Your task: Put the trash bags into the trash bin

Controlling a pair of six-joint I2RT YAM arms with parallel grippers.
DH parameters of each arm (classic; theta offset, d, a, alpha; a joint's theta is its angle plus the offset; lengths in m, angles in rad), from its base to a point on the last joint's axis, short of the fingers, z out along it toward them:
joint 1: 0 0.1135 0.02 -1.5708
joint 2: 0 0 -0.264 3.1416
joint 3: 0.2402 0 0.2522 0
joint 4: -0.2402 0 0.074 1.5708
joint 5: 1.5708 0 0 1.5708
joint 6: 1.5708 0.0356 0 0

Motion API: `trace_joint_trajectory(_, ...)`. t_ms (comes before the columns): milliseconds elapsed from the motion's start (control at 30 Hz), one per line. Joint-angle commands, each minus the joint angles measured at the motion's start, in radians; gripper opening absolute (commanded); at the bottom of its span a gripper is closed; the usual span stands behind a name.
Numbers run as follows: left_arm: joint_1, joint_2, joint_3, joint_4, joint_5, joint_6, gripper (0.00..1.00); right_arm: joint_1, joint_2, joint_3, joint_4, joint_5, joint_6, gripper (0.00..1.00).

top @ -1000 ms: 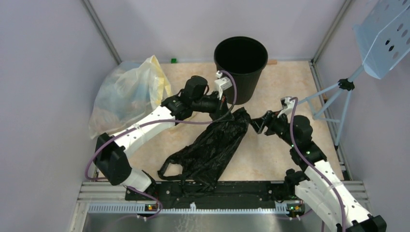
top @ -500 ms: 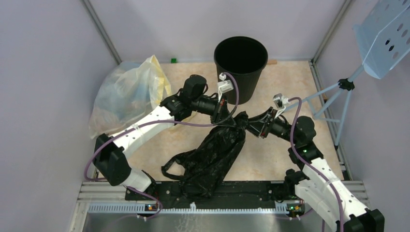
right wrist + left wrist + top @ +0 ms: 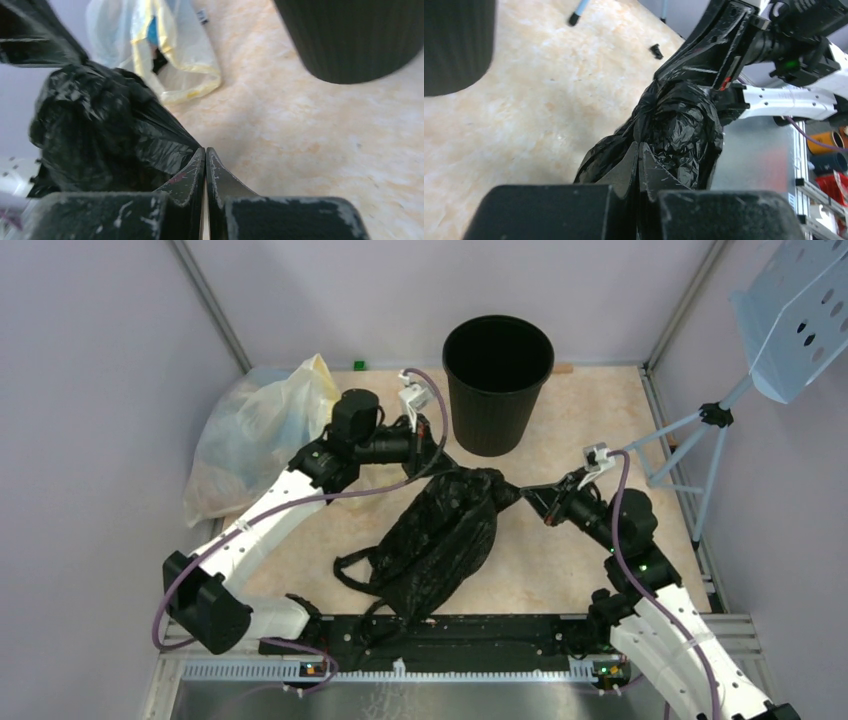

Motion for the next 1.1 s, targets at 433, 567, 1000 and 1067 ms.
trace_joint_trajectory(433,0.1,-0.065,-0.042,0.007,-0.062,-0.036,0.0,0.0,-0.026,0.063,-0.045,-0.008,-0.031,0.39)
trace_joint_trajectory(567,0.099,-0.051,-0.074,0.063,-0.07,-0.094,0.0,0.004,0.052,0.087,0.087,-0.212,0.03,0.68)
trace_joint_trajectory(1000,0.009,0.035,-0.098,0.187,-0.116,-0.187,0.0,0.168,0.315,0.242,0.079,-0.029,0.049,0.55)
trace_joint_trajectory(1067,0.006,0.038,-0.103,0.195,-0.114,-0.19,0.0,0.168,0.327,0.249,0.036,0.053,0.043,0.47)
